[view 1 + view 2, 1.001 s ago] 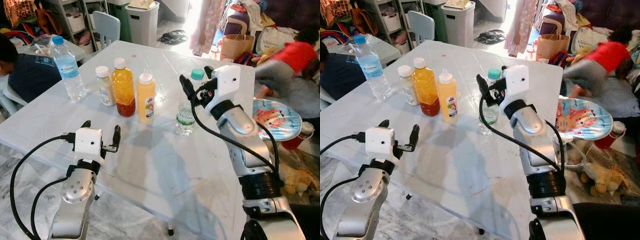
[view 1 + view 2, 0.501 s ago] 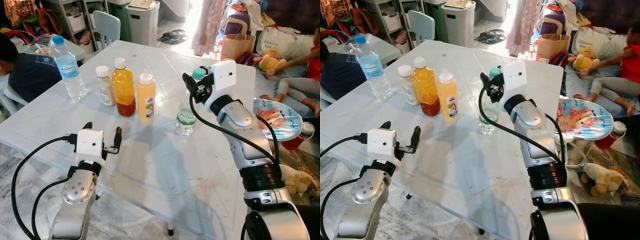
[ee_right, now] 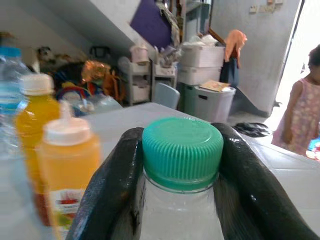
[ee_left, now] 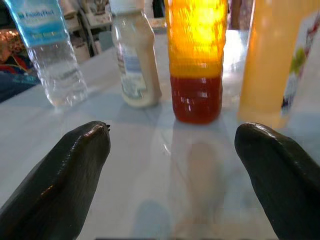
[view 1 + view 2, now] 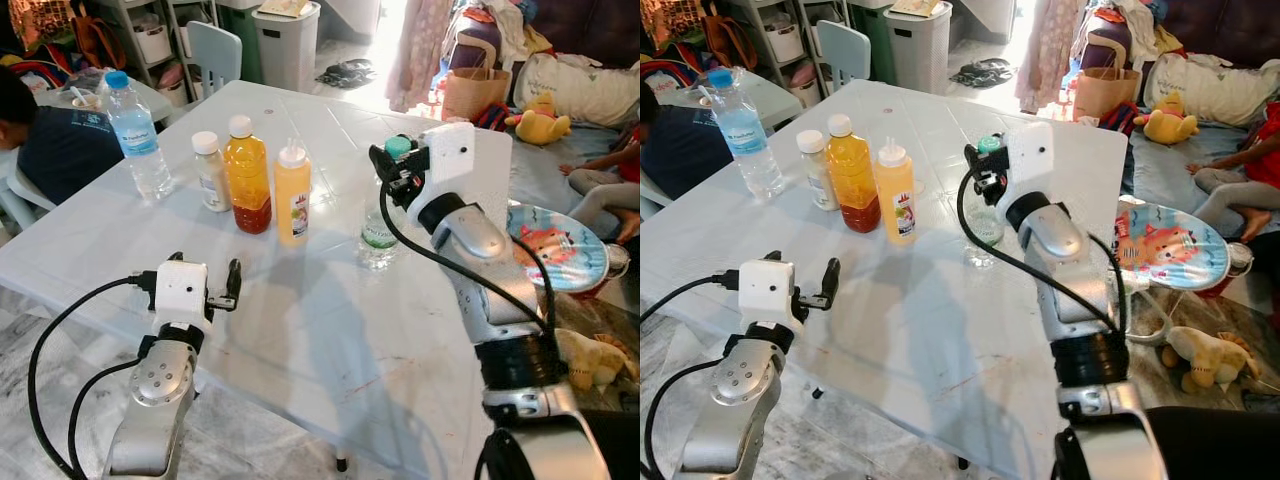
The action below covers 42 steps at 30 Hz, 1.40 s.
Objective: Restocking fridge
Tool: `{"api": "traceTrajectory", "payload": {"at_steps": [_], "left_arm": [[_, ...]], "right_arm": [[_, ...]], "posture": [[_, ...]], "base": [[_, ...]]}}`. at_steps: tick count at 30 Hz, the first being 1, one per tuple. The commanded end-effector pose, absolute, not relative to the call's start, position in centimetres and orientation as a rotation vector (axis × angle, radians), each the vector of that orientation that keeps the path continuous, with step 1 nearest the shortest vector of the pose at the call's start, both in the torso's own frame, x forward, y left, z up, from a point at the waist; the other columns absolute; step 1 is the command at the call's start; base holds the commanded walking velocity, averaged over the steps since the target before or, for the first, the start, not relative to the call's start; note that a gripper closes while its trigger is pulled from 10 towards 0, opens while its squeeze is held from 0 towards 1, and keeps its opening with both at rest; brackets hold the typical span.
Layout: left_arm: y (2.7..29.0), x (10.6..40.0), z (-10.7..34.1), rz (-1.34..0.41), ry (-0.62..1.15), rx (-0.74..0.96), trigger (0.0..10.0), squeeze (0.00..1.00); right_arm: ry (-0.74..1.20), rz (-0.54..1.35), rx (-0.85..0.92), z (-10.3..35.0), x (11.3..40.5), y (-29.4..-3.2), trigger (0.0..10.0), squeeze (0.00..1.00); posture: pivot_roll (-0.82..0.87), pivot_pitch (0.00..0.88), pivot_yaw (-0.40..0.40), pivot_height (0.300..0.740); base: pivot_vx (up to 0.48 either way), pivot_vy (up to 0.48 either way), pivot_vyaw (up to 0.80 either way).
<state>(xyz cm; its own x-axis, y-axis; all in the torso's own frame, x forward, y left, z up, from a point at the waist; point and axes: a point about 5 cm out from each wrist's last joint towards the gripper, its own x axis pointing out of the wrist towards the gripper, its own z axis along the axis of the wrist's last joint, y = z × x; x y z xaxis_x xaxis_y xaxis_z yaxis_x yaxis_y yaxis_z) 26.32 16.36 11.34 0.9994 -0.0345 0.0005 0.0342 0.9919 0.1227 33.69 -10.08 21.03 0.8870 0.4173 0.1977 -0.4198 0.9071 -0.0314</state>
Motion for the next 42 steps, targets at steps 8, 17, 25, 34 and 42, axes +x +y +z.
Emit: {"api": "traceTrajectory", "payload": {"at_steps": [8,17,25,34,42], "left_arm": [[17.1,26.6,11.1,-0.004,0.015,0.11,10.0,0.0],[16.4,26.2,10.6,-0.028,0.03,0.082,10.0,0.0],[16.0,26.2,9.9,-0.043,0.056,0.055,10.0,0.0],[15.9,26.7,10.1,-0.057,0.042,0.052,10.0,0.0],[15.5,26.1,9.2,-0.058,0.074,0.038,10.0,0.0]], "right_arm": [[-0.091,0.4,0.094,17.8,31.9,-9.1,10.0,0.0],[0.002,0.275,0.078,15.6,31.3,-11.6,10.0,0.0],[0.046,0.257,0.095,14.4,30.5,-12.1,10.0,0.0],[-0.027,0.302,0.015,15.0,30.2,-10.9,10.0,0.0],[0.044,0.218,0.008,13.3,29.5,-12.7,10.0,0.0]], "posture": [[0.07,0.01,0.011,0.74],[0.06,0.0,-0.012,0.74],[0.04,0.0,-0.027,0.74],[0.04,0.0,-0.024,0.74],[0.02,0.0,-0.02,0.74]], "base": [[0.0,0.42,0.0],[0.0,0.476,0.0],[0.0,0.476,0.0],[0.0,0.476,0.0],[0.0,0.476,0.0]]}}
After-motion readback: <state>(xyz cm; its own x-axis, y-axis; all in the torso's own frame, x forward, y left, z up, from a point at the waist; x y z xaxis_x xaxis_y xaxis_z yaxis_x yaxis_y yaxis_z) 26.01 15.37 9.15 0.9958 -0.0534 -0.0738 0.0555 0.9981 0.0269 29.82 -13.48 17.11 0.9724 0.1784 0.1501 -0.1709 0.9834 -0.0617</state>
